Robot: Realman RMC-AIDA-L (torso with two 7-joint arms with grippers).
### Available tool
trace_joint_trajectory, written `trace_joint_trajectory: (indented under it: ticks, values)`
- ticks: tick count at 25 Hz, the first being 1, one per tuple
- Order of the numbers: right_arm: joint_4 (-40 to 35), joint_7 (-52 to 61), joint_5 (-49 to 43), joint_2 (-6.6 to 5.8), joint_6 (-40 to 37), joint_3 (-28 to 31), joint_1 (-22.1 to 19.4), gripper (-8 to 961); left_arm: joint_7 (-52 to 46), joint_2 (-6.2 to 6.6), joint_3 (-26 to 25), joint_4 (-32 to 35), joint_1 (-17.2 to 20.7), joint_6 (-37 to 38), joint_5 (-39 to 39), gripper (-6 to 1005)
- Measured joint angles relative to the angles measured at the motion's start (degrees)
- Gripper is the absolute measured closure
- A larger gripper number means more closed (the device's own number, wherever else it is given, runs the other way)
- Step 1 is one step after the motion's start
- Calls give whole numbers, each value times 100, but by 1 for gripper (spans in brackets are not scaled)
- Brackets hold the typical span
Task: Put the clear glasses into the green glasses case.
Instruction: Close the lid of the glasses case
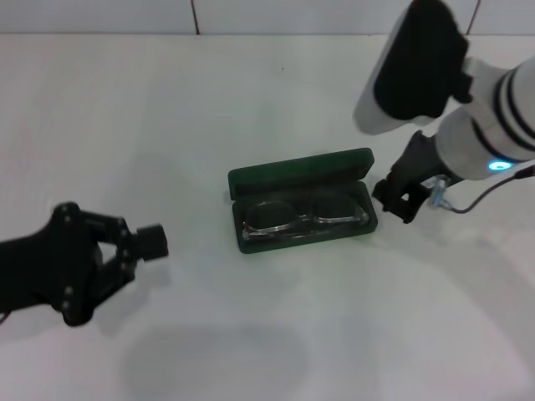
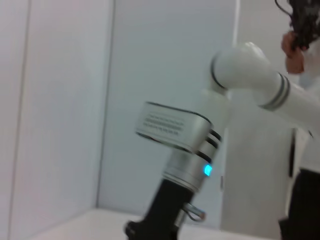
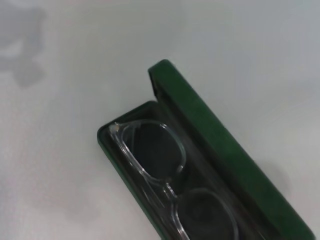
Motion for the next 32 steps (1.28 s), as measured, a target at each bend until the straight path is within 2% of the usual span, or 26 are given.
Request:
trace_joint_trajectory:
  ticks: [5, 9, 11, 15, 19, 22, 24, 28, 31, 32]
  values:
    - [-673, -14, -31, -7, -358, 315, -436, 940, -348, 9, -194, 4, -168, -8, -247, 943]
    - [-1101, -248, 436, -7, -490, 772, -803, 939, -626, 12, -495, 22, -273, -29, -281, 943]
    - [-1260, -552, 1044, 0, -553, 1170, -1007, 939, -766, 12, -709, 85, -304, -45, -283, 943]
    - [-1353, -1779, 2872, -17, -813, 2623, -1645, 938, -1105, 3, -846, 205, -572, -489, -202, 943]
    - [-496, -3441, 4682, -34, -1636, 4374, -2055, 938, -1298, -64, -821, 158, -1128, -1312, 3, 943]
    - [785, -4560, 5392, -43, -2198, 5709, -2054, 937, -1317, -117, -818, 98, -1435, -1649, 195, 940]
    - [1397, -5130, 5450, -52, -2392, 6288, -1995, 915, -1327, -152, -817, 92, -1603, -1790, 330, 938]
    - [2125, -5982, 5416, -75, -2515, 6973, -1970, 825, -1439, -224, -805, 84, -1847, -2033, 531, 935]
    - [2604, -6373, 5635, -51, -2515, 7459, -1972, 613, -1505, -352, -768, 75, -1944, -2320, 650, 912]
    - [2776, -6480, 5757, -51, -2518, 7571, -1971, 607, -1507, -409, -753, 61, -1960, -2462, 664, 891]
